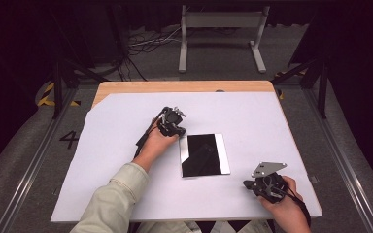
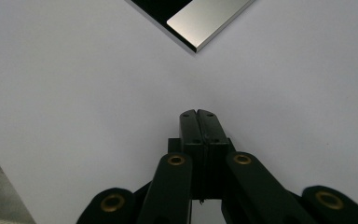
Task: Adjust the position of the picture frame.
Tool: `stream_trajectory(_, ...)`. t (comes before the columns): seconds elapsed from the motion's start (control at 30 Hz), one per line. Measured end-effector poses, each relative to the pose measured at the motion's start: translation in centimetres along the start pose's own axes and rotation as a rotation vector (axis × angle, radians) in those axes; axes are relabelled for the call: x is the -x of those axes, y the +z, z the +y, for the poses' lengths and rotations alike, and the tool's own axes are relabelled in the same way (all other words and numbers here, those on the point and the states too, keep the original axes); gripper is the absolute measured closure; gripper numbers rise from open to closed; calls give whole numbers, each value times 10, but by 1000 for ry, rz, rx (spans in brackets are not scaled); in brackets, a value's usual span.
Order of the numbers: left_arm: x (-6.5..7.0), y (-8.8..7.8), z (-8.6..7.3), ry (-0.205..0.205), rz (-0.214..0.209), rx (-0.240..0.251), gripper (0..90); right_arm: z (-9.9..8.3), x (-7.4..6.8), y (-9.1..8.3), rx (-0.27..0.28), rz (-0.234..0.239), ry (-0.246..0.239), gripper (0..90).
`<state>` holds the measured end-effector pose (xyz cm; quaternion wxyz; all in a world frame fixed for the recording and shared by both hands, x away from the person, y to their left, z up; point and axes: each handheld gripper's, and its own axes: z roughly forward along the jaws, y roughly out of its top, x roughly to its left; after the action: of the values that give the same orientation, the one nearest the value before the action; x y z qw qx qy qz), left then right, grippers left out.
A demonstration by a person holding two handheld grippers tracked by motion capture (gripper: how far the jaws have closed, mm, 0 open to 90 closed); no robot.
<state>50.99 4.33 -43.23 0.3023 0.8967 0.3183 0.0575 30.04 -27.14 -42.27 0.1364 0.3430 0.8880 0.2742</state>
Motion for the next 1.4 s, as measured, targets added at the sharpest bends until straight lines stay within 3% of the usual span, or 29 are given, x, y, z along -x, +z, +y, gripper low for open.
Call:
stream_trajectory(0.67,22,-17,-29,8,-51,-13,900,4,4,3,-3,1,12,900)
stream_trajectory(1.0,37,-27,-44,43,-73,-35,900,4,6,3,-5,1,20,900)
stream_trajectory(1.4,54,-38,-62,71,-129,-58,900,6,6,4,-10,5,14,900)
